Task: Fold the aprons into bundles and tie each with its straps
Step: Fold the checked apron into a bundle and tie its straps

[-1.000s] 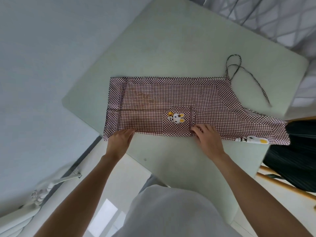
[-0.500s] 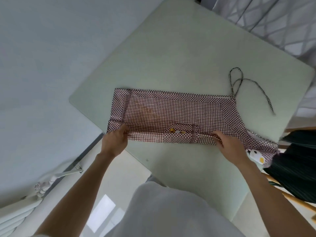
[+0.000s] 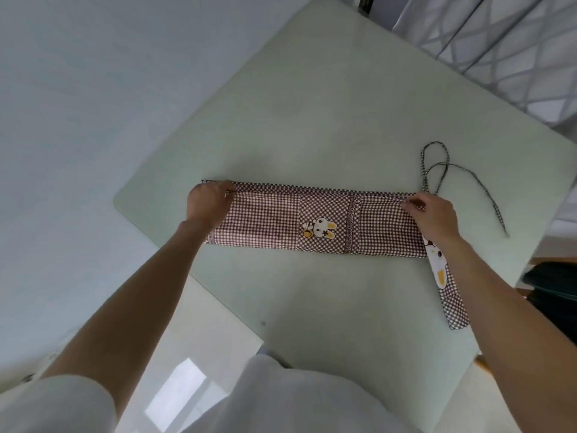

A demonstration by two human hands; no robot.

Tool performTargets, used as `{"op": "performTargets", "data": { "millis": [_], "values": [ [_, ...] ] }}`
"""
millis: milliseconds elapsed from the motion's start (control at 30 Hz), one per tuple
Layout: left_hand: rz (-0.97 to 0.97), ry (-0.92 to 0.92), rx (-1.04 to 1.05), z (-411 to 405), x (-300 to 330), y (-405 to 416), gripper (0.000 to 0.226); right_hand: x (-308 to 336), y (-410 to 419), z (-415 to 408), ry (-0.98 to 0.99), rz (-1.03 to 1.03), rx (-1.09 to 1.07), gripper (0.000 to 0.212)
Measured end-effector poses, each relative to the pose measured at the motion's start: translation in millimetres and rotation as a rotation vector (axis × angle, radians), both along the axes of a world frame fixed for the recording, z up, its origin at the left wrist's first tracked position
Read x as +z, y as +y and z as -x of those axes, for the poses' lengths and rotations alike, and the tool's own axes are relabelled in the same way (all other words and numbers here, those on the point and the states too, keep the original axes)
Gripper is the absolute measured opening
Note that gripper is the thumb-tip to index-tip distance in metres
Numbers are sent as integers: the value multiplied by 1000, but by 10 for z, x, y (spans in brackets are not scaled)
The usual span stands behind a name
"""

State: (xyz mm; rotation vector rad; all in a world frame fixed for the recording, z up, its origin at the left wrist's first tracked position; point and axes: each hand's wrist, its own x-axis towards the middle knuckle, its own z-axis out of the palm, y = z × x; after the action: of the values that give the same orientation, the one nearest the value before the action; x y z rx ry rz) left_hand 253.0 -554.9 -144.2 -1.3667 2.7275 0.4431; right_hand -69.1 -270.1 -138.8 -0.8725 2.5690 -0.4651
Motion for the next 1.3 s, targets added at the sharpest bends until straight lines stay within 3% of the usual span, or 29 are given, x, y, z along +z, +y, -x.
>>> {"op": "performTargets", "data": {
  "millis": [400, 500, 600, 733, 800, 933, 1067, 1167, 1300],
  "values": [
    [52, -15, 2, 191, -317, -231, 22, -265, -315, 158, 237, -296, -30, 16],
    [53, -22, 52, 233, -318, -191, 21, -311, -319, 136, 249, -258, -21, 18],
    [94, 89, 47, 300, -254, -1, 25, -258, -211, 22, 207, -150, -8, 30],
    [-27, 269, -232, 705, -149, 646, 23, -102, 241, -336, 223, 132, -117, 37],
    [-138, 297, -388, 982, -144, 1042, 25, -94, 611, -527, 301, 161, -190, 36],
    [-231, 279, -587, 1469, -212, 1680, 33, -202, 1303, -795, 309, -108, -282, 40],
    [-219, 66, -633, 1794, -282, 1945, 59, -309, 1645, -815, 236, -240, -291, 42],
    [-184, -51, -624, 1853, -387, 2001, 68, -286, 1717, -726, 270, -188, -222, 22],
    [-136, -24, -608, 1830, -478, 2027, 62, 49, 1748, -313, 310, 16, -212, 6]
  ]
}}
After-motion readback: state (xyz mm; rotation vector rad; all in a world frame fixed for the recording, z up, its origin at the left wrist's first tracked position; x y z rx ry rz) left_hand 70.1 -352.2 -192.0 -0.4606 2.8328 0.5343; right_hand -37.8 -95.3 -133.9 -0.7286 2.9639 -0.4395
